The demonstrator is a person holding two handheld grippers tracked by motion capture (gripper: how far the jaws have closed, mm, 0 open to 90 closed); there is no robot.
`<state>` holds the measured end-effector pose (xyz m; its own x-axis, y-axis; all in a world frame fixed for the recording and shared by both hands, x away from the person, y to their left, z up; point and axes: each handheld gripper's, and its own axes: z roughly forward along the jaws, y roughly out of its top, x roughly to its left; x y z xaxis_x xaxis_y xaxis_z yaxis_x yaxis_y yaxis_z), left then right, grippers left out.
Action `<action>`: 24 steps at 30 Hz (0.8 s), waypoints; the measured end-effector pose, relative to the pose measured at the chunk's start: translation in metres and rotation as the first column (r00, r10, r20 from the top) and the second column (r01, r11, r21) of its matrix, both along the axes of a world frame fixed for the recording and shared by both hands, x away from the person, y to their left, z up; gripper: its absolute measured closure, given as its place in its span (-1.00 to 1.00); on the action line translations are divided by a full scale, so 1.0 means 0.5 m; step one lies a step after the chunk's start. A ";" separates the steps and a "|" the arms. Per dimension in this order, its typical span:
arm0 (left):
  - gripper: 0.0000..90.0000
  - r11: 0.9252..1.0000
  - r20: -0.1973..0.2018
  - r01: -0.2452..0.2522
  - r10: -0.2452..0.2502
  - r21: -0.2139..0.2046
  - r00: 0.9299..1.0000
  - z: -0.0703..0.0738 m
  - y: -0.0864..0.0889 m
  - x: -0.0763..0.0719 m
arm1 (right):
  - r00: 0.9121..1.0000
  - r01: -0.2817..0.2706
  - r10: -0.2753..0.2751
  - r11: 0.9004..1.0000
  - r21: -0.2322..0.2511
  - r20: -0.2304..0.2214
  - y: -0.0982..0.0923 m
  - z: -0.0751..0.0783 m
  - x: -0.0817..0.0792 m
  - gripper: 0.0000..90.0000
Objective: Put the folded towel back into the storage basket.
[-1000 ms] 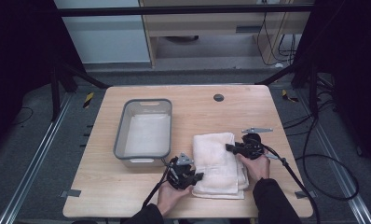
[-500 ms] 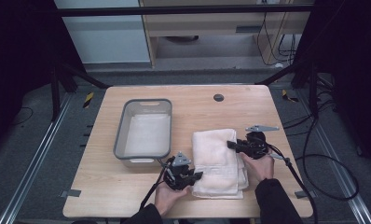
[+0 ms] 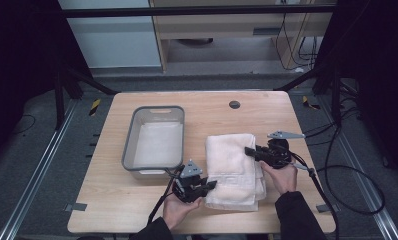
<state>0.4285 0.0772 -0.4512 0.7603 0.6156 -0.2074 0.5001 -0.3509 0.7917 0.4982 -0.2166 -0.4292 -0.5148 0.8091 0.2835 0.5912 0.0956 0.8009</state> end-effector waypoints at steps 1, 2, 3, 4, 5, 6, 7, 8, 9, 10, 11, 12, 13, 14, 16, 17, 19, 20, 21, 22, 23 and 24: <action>0.68 1.000 0.001 0.000 0.000 -0.002 1.000 0.002 0.001 -0.001 | 1.000 -0.001 0.001 1.000 -0.001 0.002 0.001 0.002 -0.001 0.52; 0.68 1.000 0.003 0.000 0.000 -0.003 1.000 0.003 0.001 -0.001 | 1.000 -0.001 0.001 1.000 -0.003 0.008 0.001 0.003 -0.001 0.52; 0.68 1.000 0.005 -0.001 0.001 -0.003 1.000 0.005 0.001 -0.002 | 1.000 -0.003 0.004 1.000 -0.001 0.009 0.001 0.005 -0.002 0.52; 0.68 1.000 0.009 0.000 0.000 -0.001 1.000 0.007 0.002 -0.002 | 1.000 -0.002 0.002 1.000 0.001 0.010 0.002 0.006 -0.003 0.52; 0.68 1.000 0.013 0.001 -0.001 0.000 1.000 0.009 0.003 -0.003 | 1.000 0.000 0.000 1.000 0.005 0.014 0.002 0.007 -0.003 0.52; 0.68 1.000 0.017 0.001 -0.001 0.002 1.000 0.011 0.003 -0.003 | 1.000 -0.001 0.001 1.000 0.007 0.016 0.002 0.009 -0.004 0.52; 0.68 1.000 0.024 0.001 -0.001 0.007 1.000 0.013 0.003 -0.004 | 1.000 -0.002 0.002 1.000 0.008 0.016 0.002 0.010 -0.004 0.52; 0.68 1.000 0.028 0.001 -0.001 0.005 1.000 0.015 0.003 -0.005 | 1.000 -0.003 0.003 1.000 0.008 0.021 0.002 0.012 -0.005 0.52; 0.68 1.000 0.032 0.002 -0.002 0.005 0.999 0.019 0.004 -0.006 | 1.000 -0.003 0.003 1.000 0.008 0.022 0.002 0.014 -0.005 0.52; 0.68 1.000 0.034 0.002 -0.002 0.003 0.999 0.022 0.004 -0.007 | 1.000 -0.005 0.004 1.000 0.006 0.029 0.003 0.018 -0.006 0.52; 0.68 1.000 0.039 0.003 -0.003 0.000 0.999 0.025 0.005 -0.007 | 0.999 -0.004 0.003 1.000 0.011 0.031 0.003 0.021 -0.007 0.52; 0.68 1.000 0.042 0.004 -0.004 -0.001 0.999 0.028 0.006 -0.008 | 0.999 -0.007 0.007 1.000 0.009 0.040 0.003 0.024 -0.007 0.52; 0.68 1.000 0.045 0.004 -0.003 -0.002 0.999 0.031 0.007 -0.008 | 0.999 -0.007 0.006 1.000 0.013 0.041 0.003 0.027 -0.008 0.52; 0.68 1.000 0.049 0.003 -0.003 -0.008 0.999 0.035 0.009 -0.009 | 0.999 -0.006 0.005 1.000 0.018 0.044 0.003 0.030 -0.009 0.52; 0.68 1.000 0.053 0.004 -0.003 -0.016 0.999 0.042 0.012 -0.009 | 0.999 -0.009 0.008 1.000 0.019 0.054 0.003 0.036 -0.010 0.52; 0.68 1.000 0.055 0.003 -0.002 -0.019 0.998 0.046 0.013 -0.009 | 0.998 -0.010 0.008 1.000 0.019 0.060 0.003 0.039 -0.010 0.52; 0.68 1.000 0.058 0.000 0.002 -0.030 0.998 0.052 0.016 -0.010 | 0.998 -0.011 0.009 1.000 0.024 0.063 0.006 0.046 -0.011 0.52; 0.68 1.000 0.060 0.001 0.000 -0.030 0.998 0.055 0.018 -0.009 | 0.997 -0.012 0.010 1.000 0.023 0.072 0.007 0.049 -0.010 0.52; 0.68 0.999 0.064 0.000 0.002 -0.032 0.998 0.059 0.020 -0.010 | 0.997 -0.012 0.010 1.000 0.023 0.075 0.008 0.052 -0.010 0.52; 0.68 0.999 0.068 -0.003 0.005 -0.038 0.998 0.062 0.022 -0.010 | 0.997 -0.013 0.011 1.000 0.028 0.080 0.009 0.055 -0.010 0.52; 0.68 0.999 0.071 -0.003 0.006 -0.040 0.997 0.065 0.024 -0.010 | 0.996 -0.014 0.011 1.000 0.028 0.084 0.010 0.058 -0.010 0.52; 0.68 0.999 0.073 -0.002 0.005 -0.039 0.997 0.067 0.026 -0.009 | 0.996 -0.014 0.012 0.999 0.029 0.086 0.012 0.061 -0.010 0.52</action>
<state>0.4239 0.0901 -0.4176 0.7721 0.6109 -0.1751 0.4413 -0.3171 0.8394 0.4933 -0.2107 -0.3987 -0.5488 0.7940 0.2615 0.5189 0.0782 0.8513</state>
